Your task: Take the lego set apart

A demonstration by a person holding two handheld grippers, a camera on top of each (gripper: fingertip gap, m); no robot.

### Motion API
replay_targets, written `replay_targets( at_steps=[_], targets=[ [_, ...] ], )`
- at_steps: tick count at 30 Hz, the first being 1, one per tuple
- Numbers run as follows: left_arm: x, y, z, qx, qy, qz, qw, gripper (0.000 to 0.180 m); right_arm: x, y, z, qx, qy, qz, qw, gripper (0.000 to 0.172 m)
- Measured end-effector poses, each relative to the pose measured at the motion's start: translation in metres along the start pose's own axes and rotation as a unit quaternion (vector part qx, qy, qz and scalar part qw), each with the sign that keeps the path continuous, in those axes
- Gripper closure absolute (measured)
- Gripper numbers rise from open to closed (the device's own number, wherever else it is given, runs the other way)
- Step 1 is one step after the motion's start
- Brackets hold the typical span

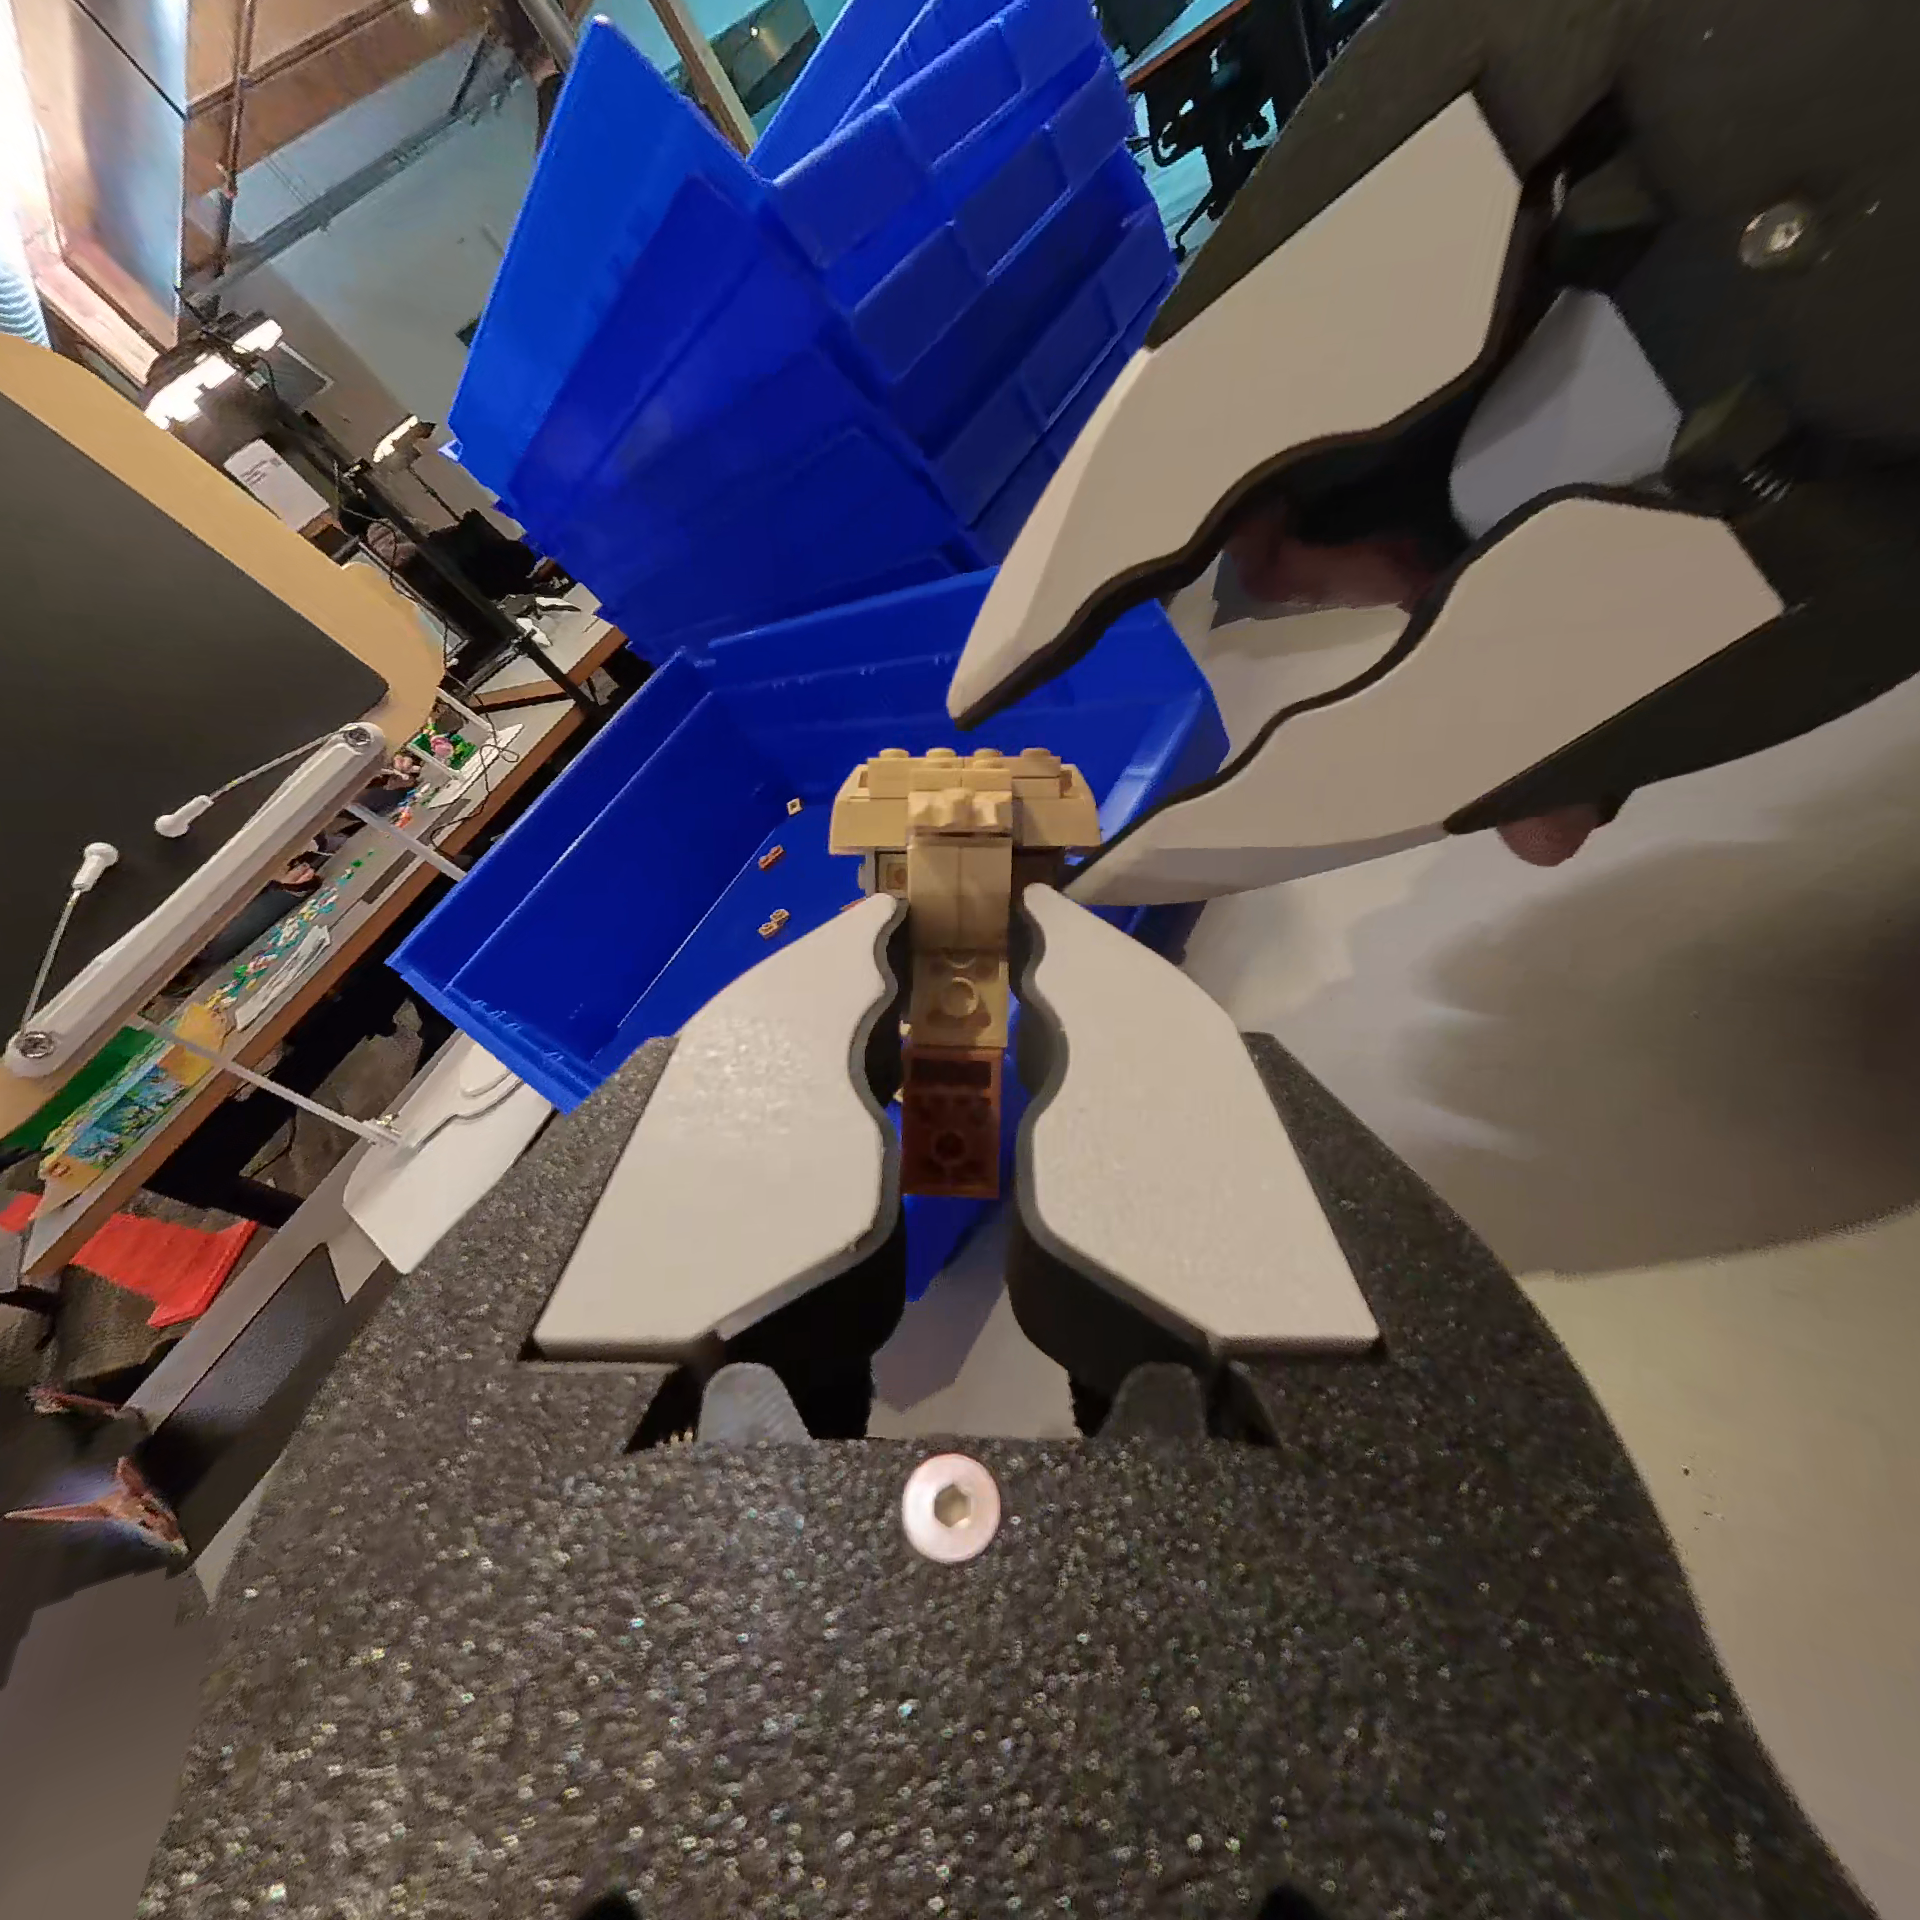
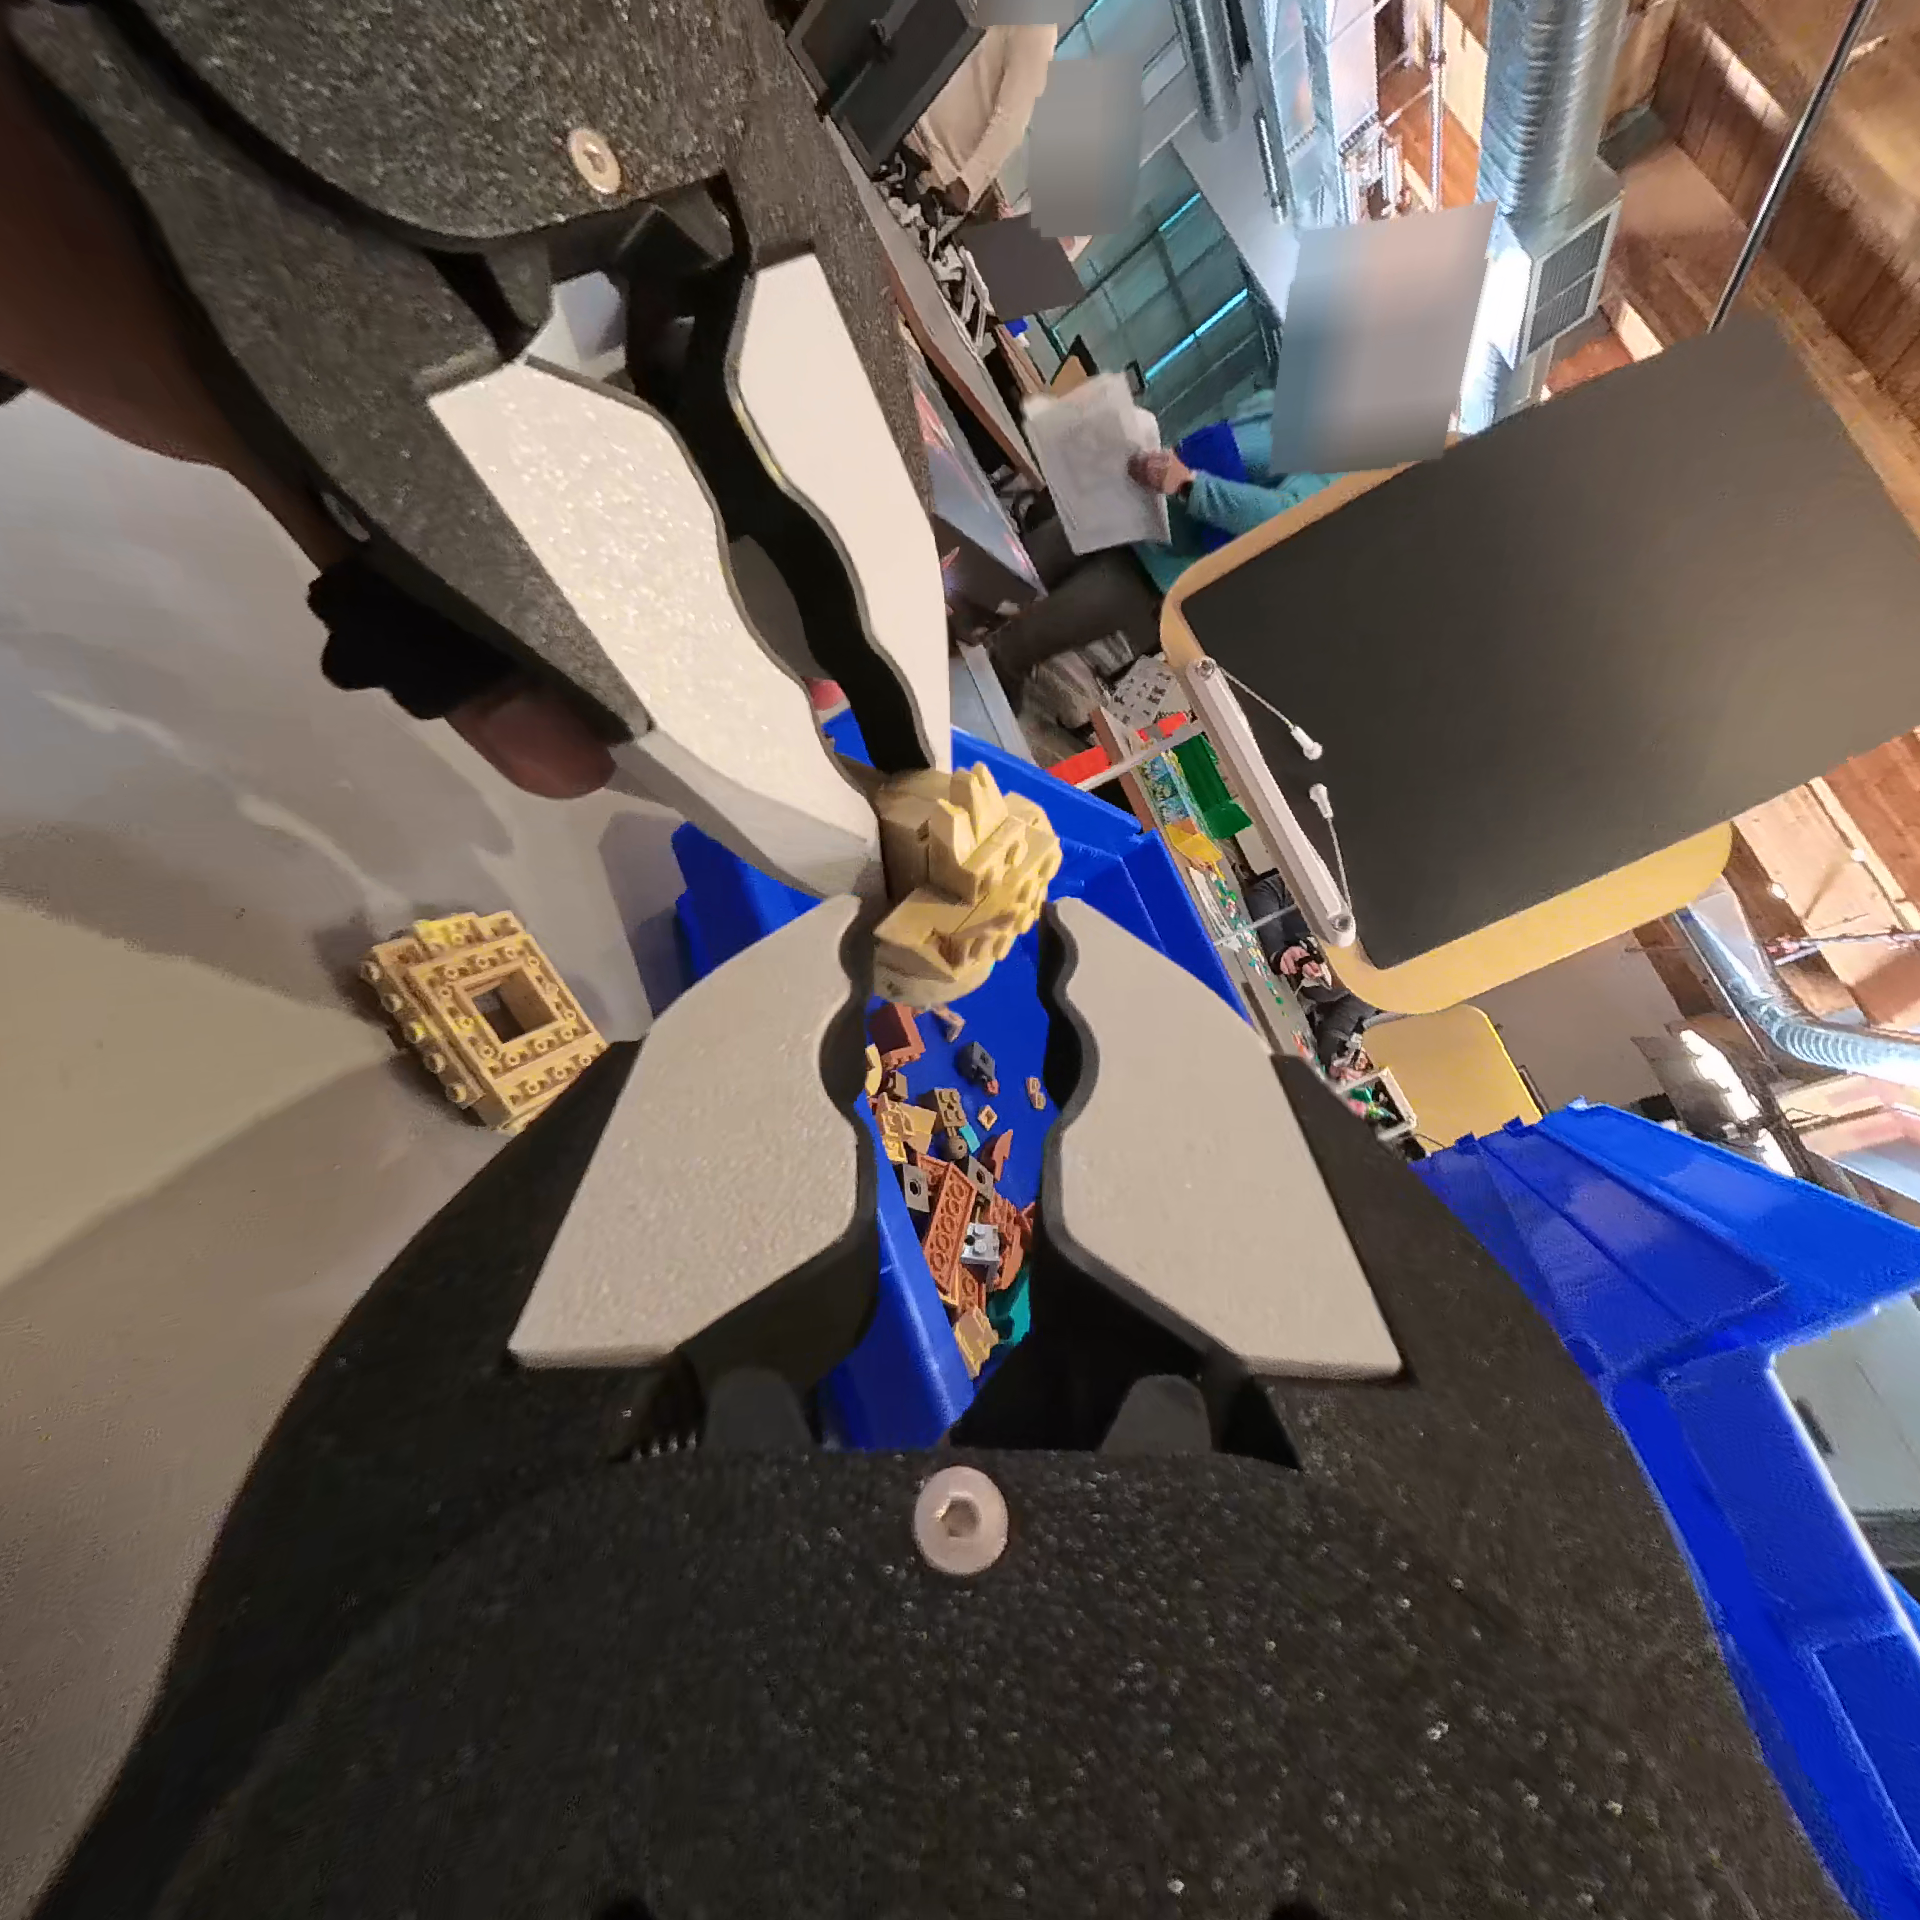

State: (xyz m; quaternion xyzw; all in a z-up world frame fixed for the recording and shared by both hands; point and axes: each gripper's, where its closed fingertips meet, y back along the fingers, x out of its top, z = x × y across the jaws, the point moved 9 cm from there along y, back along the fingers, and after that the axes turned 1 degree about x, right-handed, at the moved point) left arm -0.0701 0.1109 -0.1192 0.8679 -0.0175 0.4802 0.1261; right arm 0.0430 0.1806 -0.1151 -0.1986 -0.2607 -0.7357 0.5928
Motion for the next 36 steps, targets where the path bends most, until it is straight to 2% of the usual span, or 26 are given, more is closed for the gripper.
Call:
replay_targets(
  at_steps=[8,14,21,25,28,31,34,36],
  targets=[
    [-0.001,-0.002,0.006,-0.006,-0.047,-0.015,0.999,0.164,-0.007,-0.003,-0.002,0.038,0.000,-0.025,0.999,0.144],
    [0.002,0.001,0.009,-0.013,-0.091,-0.009,0.996,0.163,-0.009,0.002,0.002,0.071,-0.008,-0.009,0.997,0.147],
    [0.000,0.005,0.011,0.011,-0.204,-0.018,0.979,0.163,-0.016,0.007,0.011,0.093,-0.040,-0.008,0.995,0.147],
    [0.001,0.007,0.008,-0.010,-0.171,0.000,0.985,0.163,-0.023,0.010,0.017,0.104,-0.068,0.006,0.992,0.147],
    [-0.003,0.005,0.008,-0.048,-0.153,-0.026,0.987,0.164,-0.025,0.012,0.023,0.103,-0.088,0.012,0.991,0.147],
    [-0.009,0.003,0.013,-0.127,-0.112,-0.053,0.984,0.163,-0.025,0.020,0.033,0.134,-0.161,0.061,0.976,0.148],
    [-0.009,0.005,0.030,-0.251,-0.076,-0.052,0.964,0.163,-0.025,0.029,0.041,0.178,-0.231,0.132,0.947,0.147],
    [-0.010,0.006,0.042,-0.304,-0.083,-0.069,0.947,0.163,-0.025,0.033,0.046,0.186,-0.256,0.156,0.936,0.147]
  ],
)
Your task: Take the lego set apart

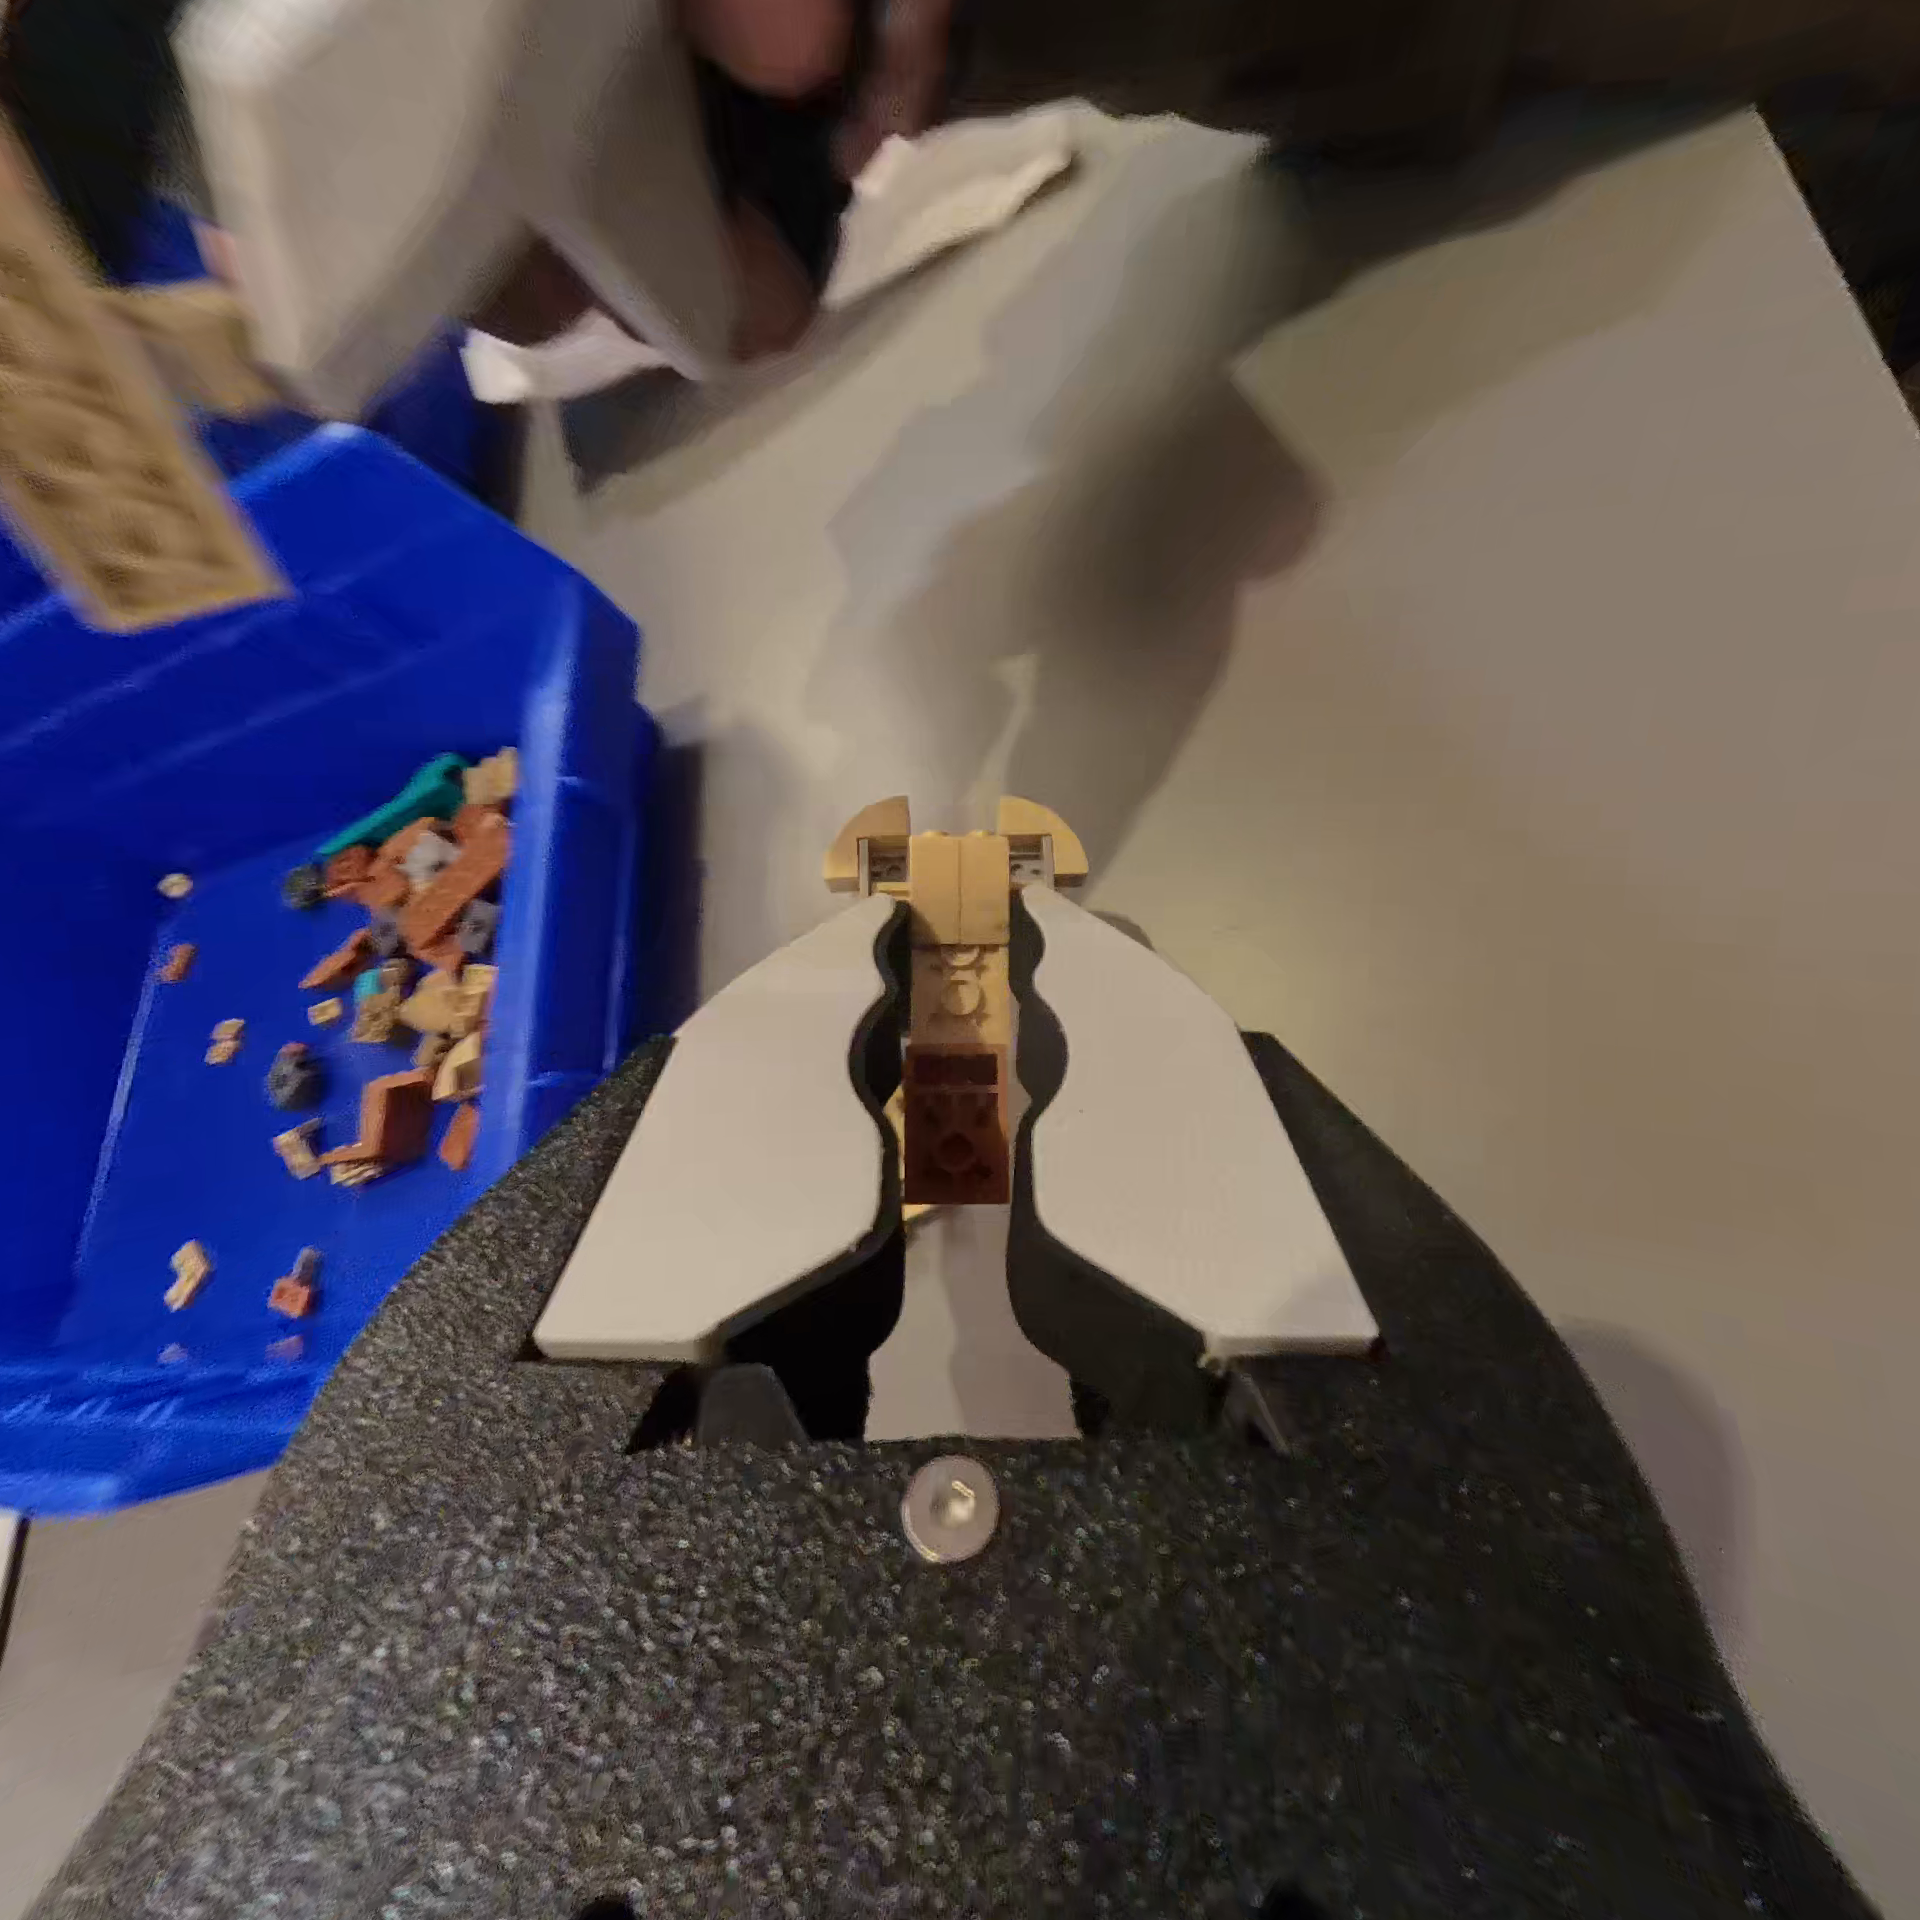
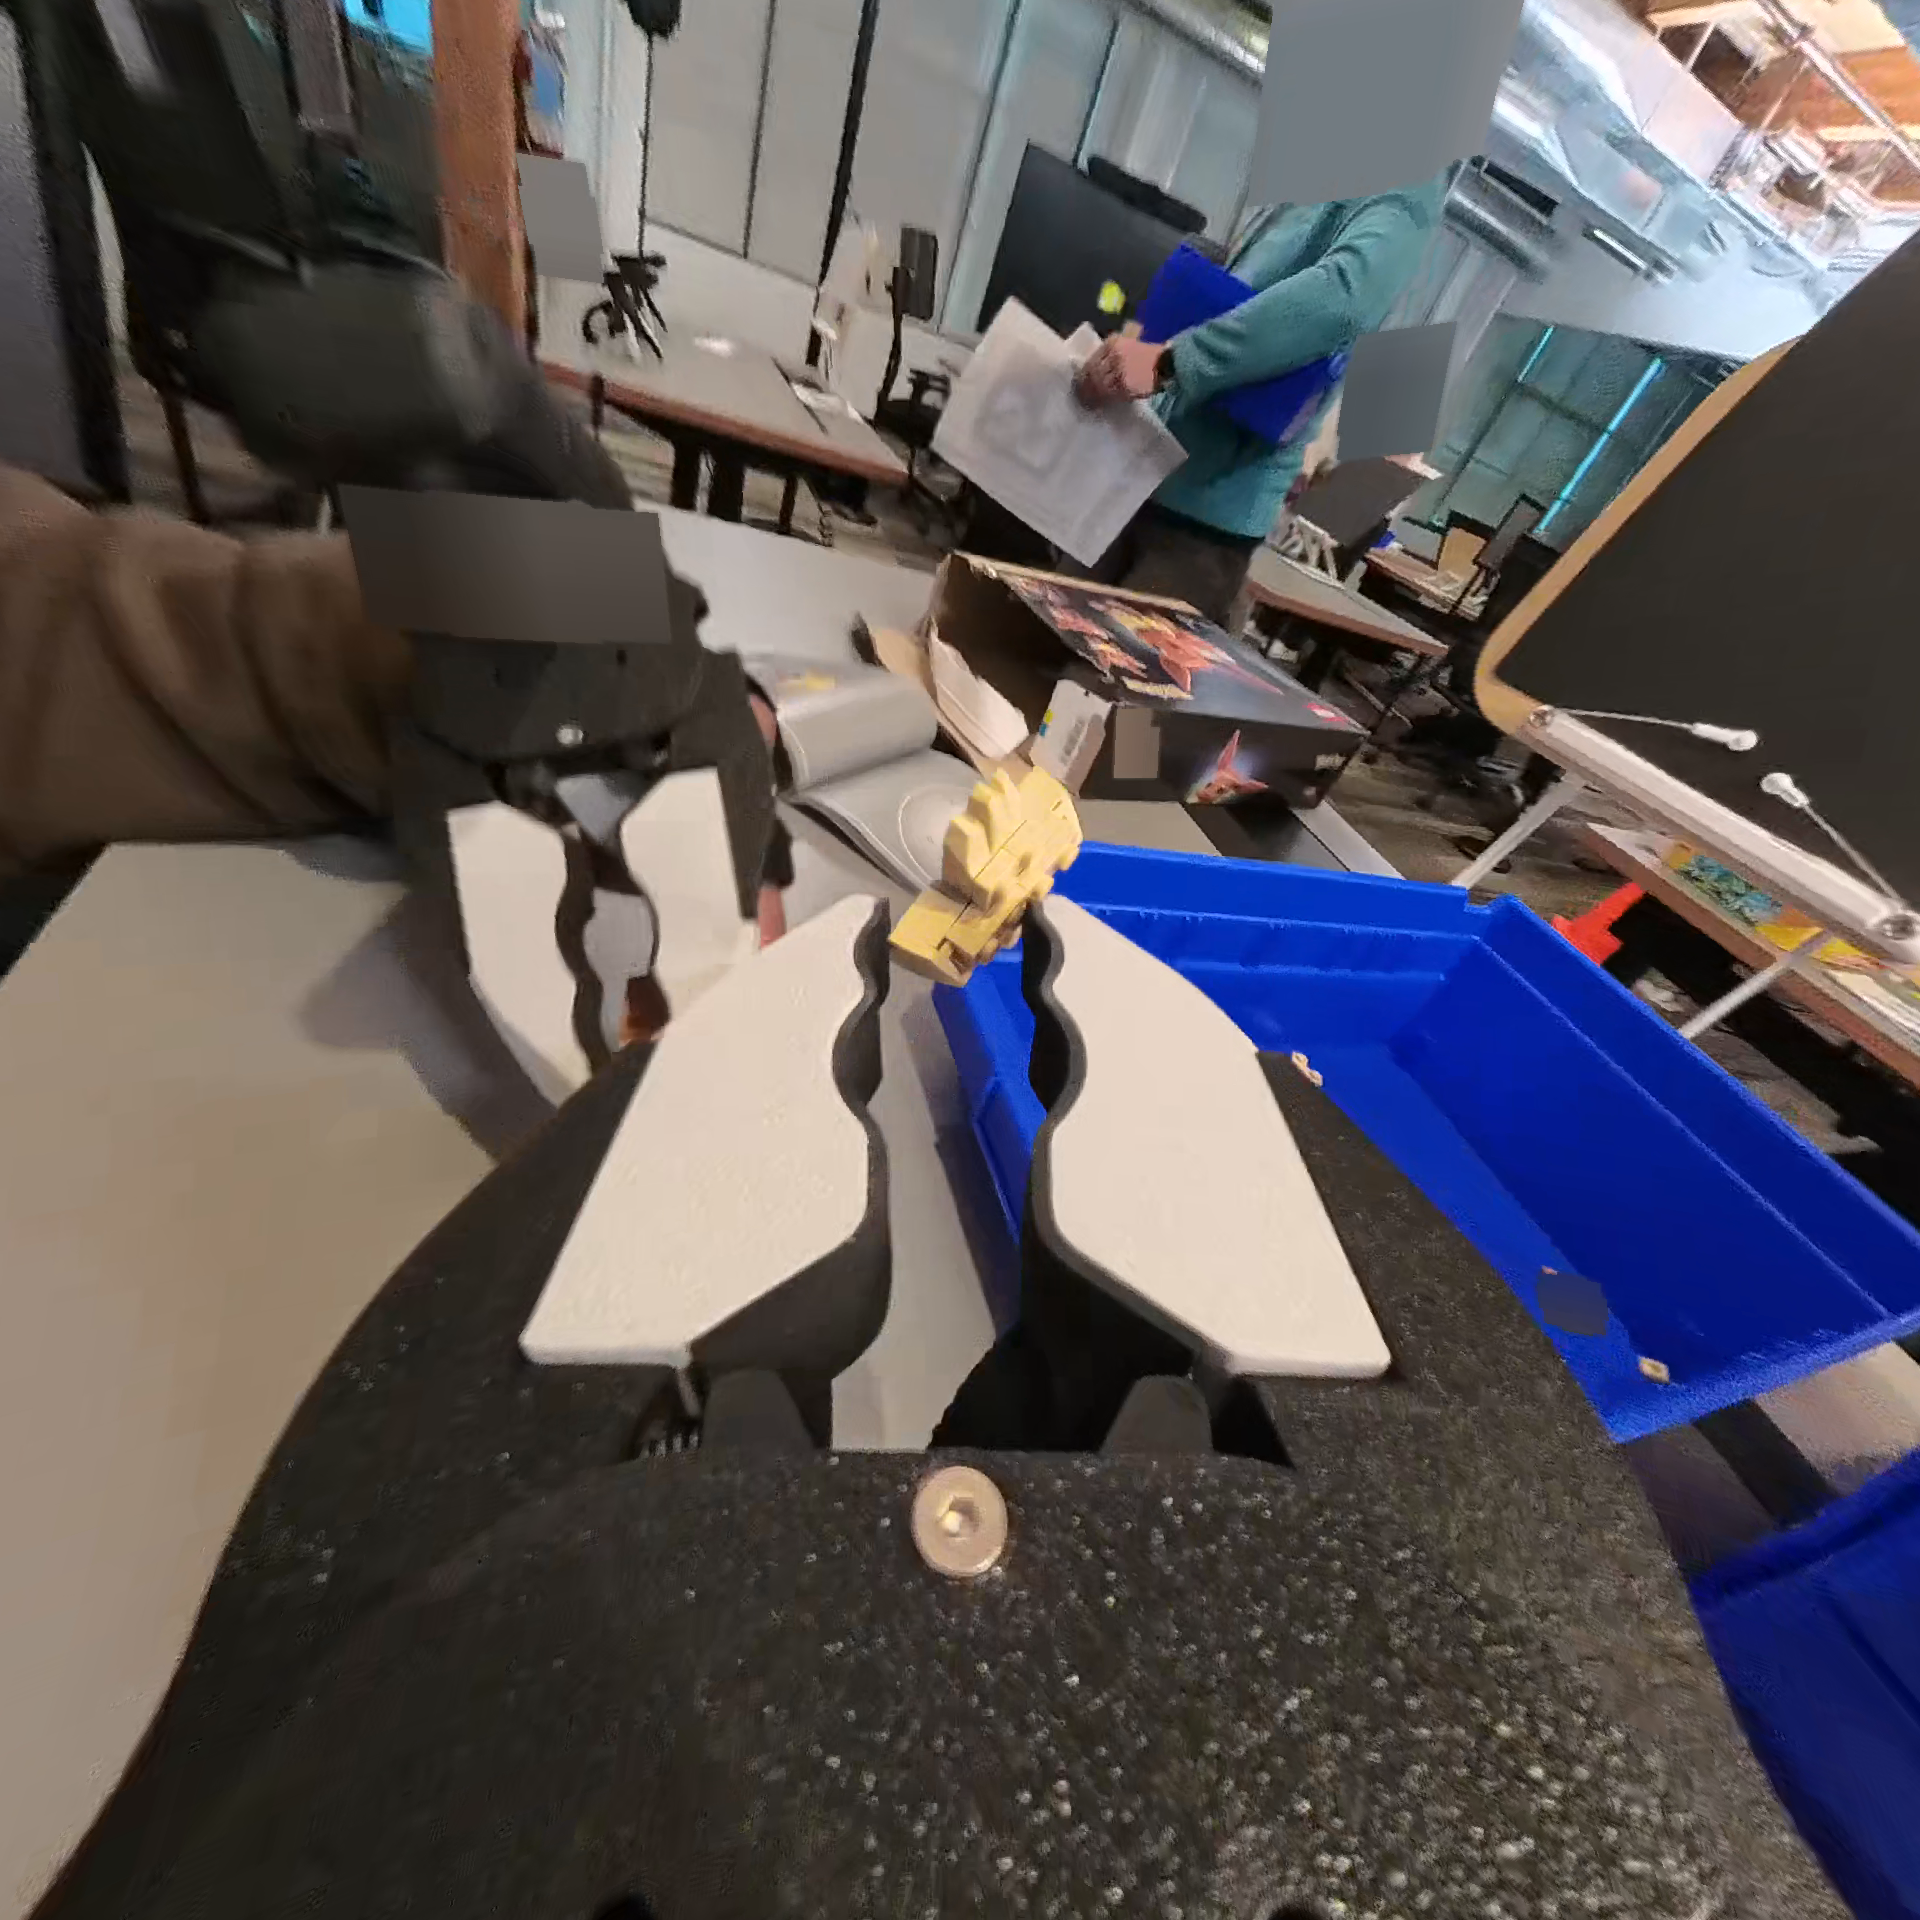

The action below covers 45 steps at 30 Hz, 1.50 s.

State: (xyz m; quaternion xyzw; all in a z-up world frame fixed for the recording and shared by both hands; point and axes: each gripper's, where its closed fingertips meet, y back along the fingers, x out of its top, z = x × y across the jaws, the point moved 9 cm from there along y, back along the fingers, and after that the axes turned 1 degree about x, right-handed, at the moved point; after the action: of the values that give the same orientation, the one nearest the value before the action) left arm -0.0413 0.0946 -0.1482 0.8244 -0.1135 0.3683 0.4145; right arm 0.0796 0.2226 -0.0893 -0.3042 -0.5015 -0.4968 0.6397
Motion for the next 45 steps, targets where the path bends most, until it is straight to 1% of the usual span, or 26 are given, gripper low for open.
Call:
replay_targets(
  at_steps=[3,5,7,9,11,12,13,14,16,18,19,21,22,25,30,34,36,39,43,45],
  targets=[
    [-0.006,-0.012,0.009,-0.030,-0.018,-0.051,0.998,0.163,0.002,0.002,0.000,0.004,-0.006,0.009,1.000,0.147],
    [-0.012,-0.019,0.012,-0.035,-0.018,-0.083,0.996,0.161,0.001,0.000,-0.001,0.003,0.001,0.004,1.000,0.147],
    [-0.015,-0.022,0.012,-0.040,-0.008,-0.093,0.995,0.157,0.001,-0.001,-0.002,0.000,0.011,-0.005,1.000,0.147],
    [-0.014,-0.020,0.010,-0.044,0.007,-0.084,0.995,0.153,0.000,-0.002,-0.003,-0.010,0.028,-0.014,0.999,0.147],
    [-0.009,-0.011,0.004,-0.038,0.035,-0.041,0.998,0.148,-0.001,-0.003,-0.004,-0.046,0.077,-0.034,0.995,0.148],
    [-0.005,-0.005,-0.001,-0.032,0.062,-0.004,0.998,0.147,-0.001,-0.004,-0.005,-0.078,0.123,-0.049,0.988,0.148],
    [-0.001,0.003,-0.009,-0.021,0.100,0.039,0.994,0.146,-0.002,-0.005,-0.007,-0.111,0.179,-0.067,0.975,0.148],
    [0.002,0.011,-0.018,-0.008,0.143,0.085,0.986,0.143,-0.003,-0.006,-0.009,-0.143,0.238,-0.084,0.957,0.148],
    [0.004,0.028,-0.035,0.017,0.233,0.175,0.957,0.140,-0.002,-0.011,-0.017,-0.196,0.347,-0.105,0.911,0.148],
    [0.001,0.039,-0.046,0.027,0.294,0.239,0.925,0.136,0.000,-0.018,-0.028,-0.222,0.430,-0.110,0.868,0.148],
    [-0.001,0.042,-0.049,0.026,0.313,0.263,0.912,0.133,0.000,-0.021,-0.034,-0.223,0.457,-0.104,0.855,0.148],
    [0.000,0.045,-0.052,0.013,0.331,0.297,0.896,0.124,0.001,-0.027,-0.045,-0.215,0.485,-0.088,0.843,0.148],
    [0.001,0.046,-0.052,0.003,0.330,0.313,0.890,0.120,0.002,-0.030,-0.049,-0.212,0.492,-0.082,0.840,0.148],
    [0.006,0.049,-0.048,-0.025,0.321,0.345,0.882,0.115,0.002,-0.033,-0.056,-0.207,0.505,-0.072,0.835,0.148],
    [0.009,0.045,-0.045,-0.050,0.315,0.351,0.881,0.110,0.003,-0.036,-0.062,-0.201,0.509,-0.055,0.835,0.148],
    [0.007,0.044,-0.044,-0.050,0.310,0.368,0.875,0.121,0.004,-0.039,-0.068,-0.191,0.508,-0.041,0.839,0.148],
    [0.008,0.045,-0.041,-0.059,0.297,0.381,0.874,0.133,0.004,-0.039,-0.069,-0.191,0.507,-0.039,0.840,0.148],
    [0.008,0.046,-0.041,-0.054,0.286,0.389,0.874,0.134,0.005,-0.039,-0.069,-0.197,0.499,-0.028,0.844,0.148],
    [0.006,0.049,-0.044,-0.047,0.301,0.403,0.863,0.134,0.006,-0.043,-0.067,-0.230,0.489,-0.026,0.841,0.150],
    [0.006,0.049,-0.045,-0.047,0.314,0.415,0.853,0.134,0.007,-0.045,-0.066,-0.243,0.476,-0.023,0.845,0.149]
  ],
)
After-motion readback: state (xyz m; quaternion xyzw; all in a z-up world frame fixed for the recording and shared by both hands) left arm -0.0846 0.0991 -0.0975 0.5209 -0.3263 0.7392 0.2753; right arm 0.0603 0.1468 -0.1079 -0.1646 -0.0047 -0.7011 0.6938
